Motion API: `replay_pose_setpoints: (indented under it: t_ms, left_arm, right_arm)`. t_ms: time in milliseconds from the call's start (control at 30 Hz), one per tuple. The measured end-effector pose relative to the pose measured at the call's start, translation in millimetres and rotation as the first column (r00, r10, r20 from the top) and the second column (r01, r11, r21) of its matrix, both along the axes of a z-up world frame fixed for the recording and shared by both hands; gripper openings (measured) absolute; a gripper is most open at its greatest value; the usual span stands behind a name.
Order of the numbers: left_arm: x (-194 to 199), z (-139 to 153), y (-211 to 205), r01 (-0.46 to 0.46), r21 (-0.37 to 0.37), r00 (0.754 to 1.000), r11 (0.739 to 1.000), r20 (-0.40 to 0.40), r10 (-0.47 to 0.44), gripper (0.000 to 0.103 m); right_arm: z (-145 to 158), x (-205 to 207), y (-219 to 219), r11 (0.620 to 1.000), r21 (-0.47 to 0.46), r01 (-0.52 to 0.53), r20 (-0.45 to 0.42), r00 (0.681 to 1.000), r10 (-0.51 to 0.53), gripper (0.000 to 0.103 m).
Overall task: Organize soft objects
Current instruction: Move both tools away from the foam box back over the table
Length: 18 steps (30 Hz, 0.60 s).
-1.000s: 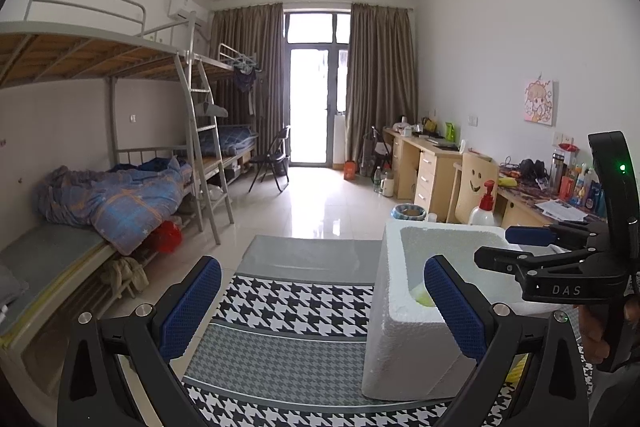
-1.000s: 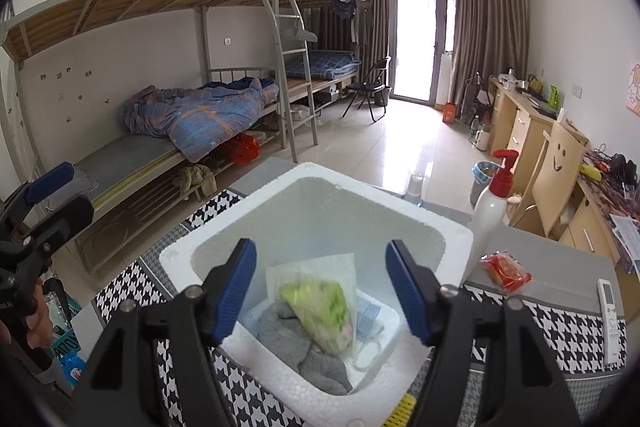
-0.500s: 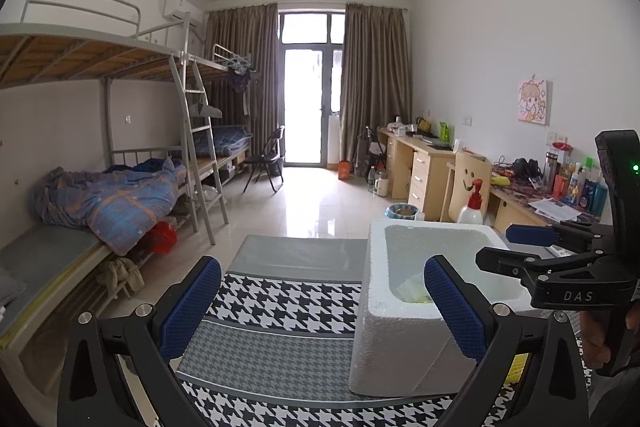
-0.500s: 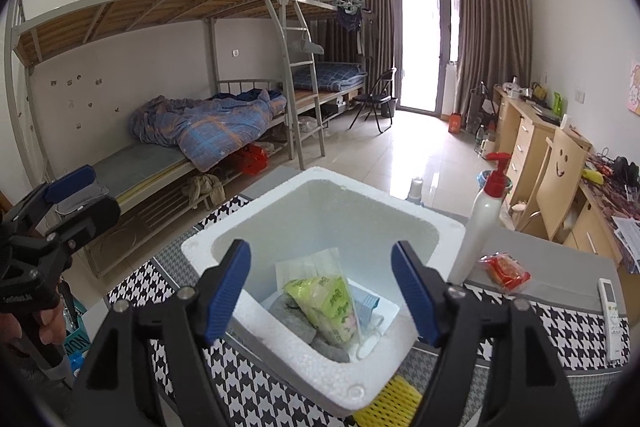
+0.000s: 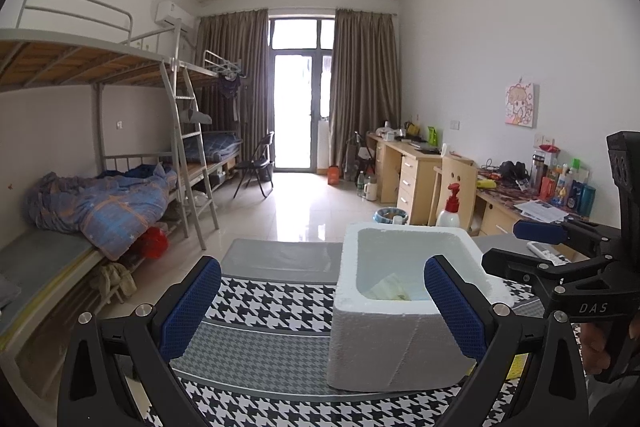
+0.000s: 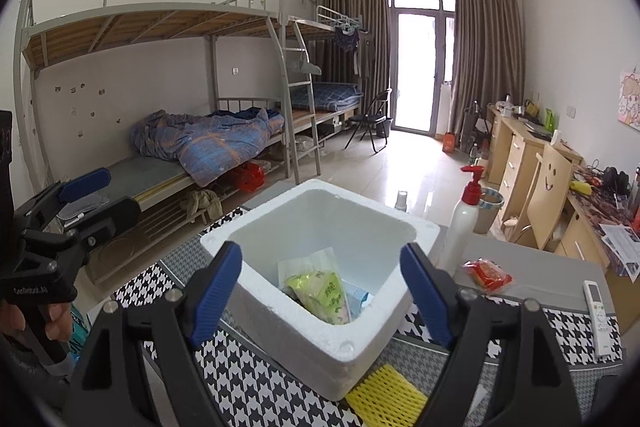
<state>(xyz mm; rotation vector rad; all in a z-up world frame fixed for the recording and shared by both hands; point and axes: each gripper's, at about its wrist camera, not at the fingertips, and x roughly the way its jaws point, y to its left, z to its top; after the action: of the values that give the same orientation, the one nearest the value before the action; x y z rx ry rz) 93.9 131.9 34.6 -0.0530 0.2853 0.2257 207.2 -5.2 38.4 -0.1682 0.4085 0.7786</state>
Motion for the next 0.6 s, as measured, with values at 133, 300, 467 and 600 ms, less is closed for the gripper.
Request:
replay_pose_setpoints:
  t_ms: [133,300,467,600]
  left_arm:
    - [-3,2,-6,0.011,0.003,1.000,1.000,0.007,-0.011,0.102]
    - [-5,5,-15,0.023,0.006,1.000,1.000,0.014,-0.023,0.102]
    - [-6,7,-22,0.035,0.007,0.999,0.999,0.008,-0.035,0.102]
    - [-8,8,-29,0.051,0.014,0.999,0.999,0.013,-0.051,0.102]
  right_arm:
    - [1,-3,-9,1.000,0.028,-0.002,0.003,1.000,0.002,0.085]
    - [1,-11,-15,0.999,0.036,-0.001,0.020,1.000,0.000,0.086]
    - [1,-17,-22,0.999,0.032,0.011,0.042,0.999,-0.013,0.087]
    - [0,-19,-30,0.999,0.039,0.023,0.042,0.999,-0.024,0.087]
